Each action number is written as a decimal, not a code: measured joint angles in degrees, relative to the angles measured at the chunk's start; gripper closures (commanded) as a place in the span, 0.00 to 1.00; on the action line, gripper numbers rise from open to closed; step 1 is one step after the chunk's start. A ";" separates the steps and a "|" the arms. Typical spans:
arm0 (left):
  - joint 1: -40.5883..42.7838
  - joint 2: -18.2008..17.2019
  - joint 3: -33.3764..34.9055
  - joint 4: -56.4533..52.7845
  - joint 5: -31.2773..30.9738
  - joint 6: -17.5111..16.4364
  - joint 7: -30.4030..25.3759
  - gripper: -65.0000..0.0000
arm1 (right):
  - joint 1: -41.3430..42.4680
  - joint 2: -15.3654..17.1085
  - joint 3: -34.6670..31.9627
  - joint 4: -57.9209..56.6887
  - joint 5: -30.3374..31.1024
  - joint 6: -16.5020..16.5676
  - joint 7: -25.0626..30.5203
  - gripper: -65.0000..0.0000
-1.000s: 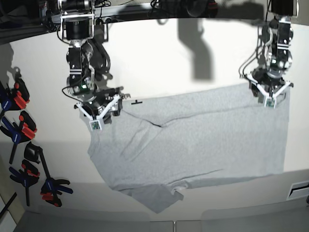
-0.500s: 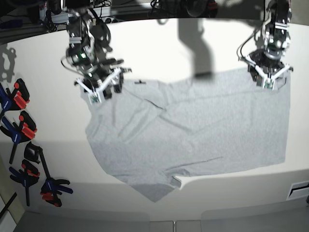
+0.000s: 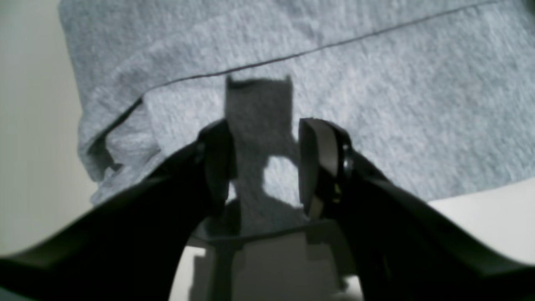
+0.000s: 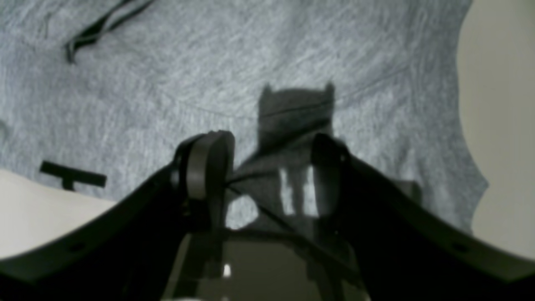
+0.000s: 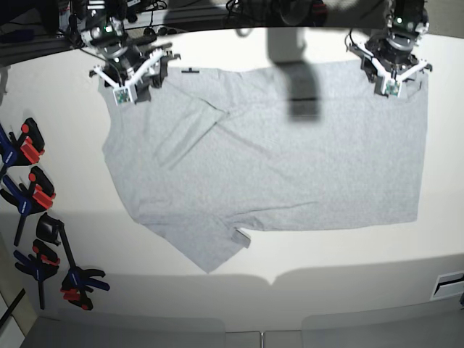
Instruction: Fold the T-shirt properly
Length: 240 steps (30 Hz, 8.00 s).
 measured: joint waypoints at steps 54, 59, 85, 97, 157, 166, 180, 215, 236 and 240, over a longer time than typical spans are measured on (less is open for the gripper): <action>-1.07 -0.79 -4.52 2.71 9.99 3.72 1.79 0.60 | -1.46 1.42 3.93 1.49 -3.89 0.20 -0.96 0.52; -2.45 -0.83 -8.59 2.67 10.12 3.96 1.84 0.60 | -1.46 1.42 3.93 1.49 -3.91 0.20 -0.96 0.52; 0.04 -16.92 -10.21 6.51 0.42 -10.86 8.31 0.60 | -1.46 1.44 3.98 1.49 -3.89 0.20 -0.76 0.52; -0.70 -16.98 -10.16 1.33 -8.74 -10.93 11.82 0.60 | -1.46 1.44 3.98 1.49 -3.91 0.20 -0.35 0.52; -6.25 -16.68 -10.16 -1.29 12.96 -11.13 -0.09 1.00 | -1.46 1.44 3.98 1.49 -3.91 0.20 -0.35 0.52; -6.25 -16.65 -10.16 -1.40 13.09 -11.08 -1.18 0.82 | -1.46 1.44 3.98 1.49 -3.93 0.20 -0.35 0.52; -6.88 -16.70 -10.14 3.17 17.51 23.19 -0.59 0.82 | -1.44 3.34 4.00 13.46 -5.16 -0.07 -0.50 0.52; -6.58 -16.68 -10.16 15.87 9.94 26.82 4.24 0.82 | 19.98 12.70 -40.41 4.13 -18.93 9.51 -8.44 0.52; -6.60 -16.68 -10.16 15.87 9.92 26.80 4.26 0.82 | 34.88 5.90 -40.41 -7.06 -17.44 9.16 -2.56 0.52; -6.58 -16.68 -10.16 15.87 9.90 26.80 4.24 0.82 | 37.86 2.82 -40.46 -10.75 -17.25 7.76 -4.31 0.52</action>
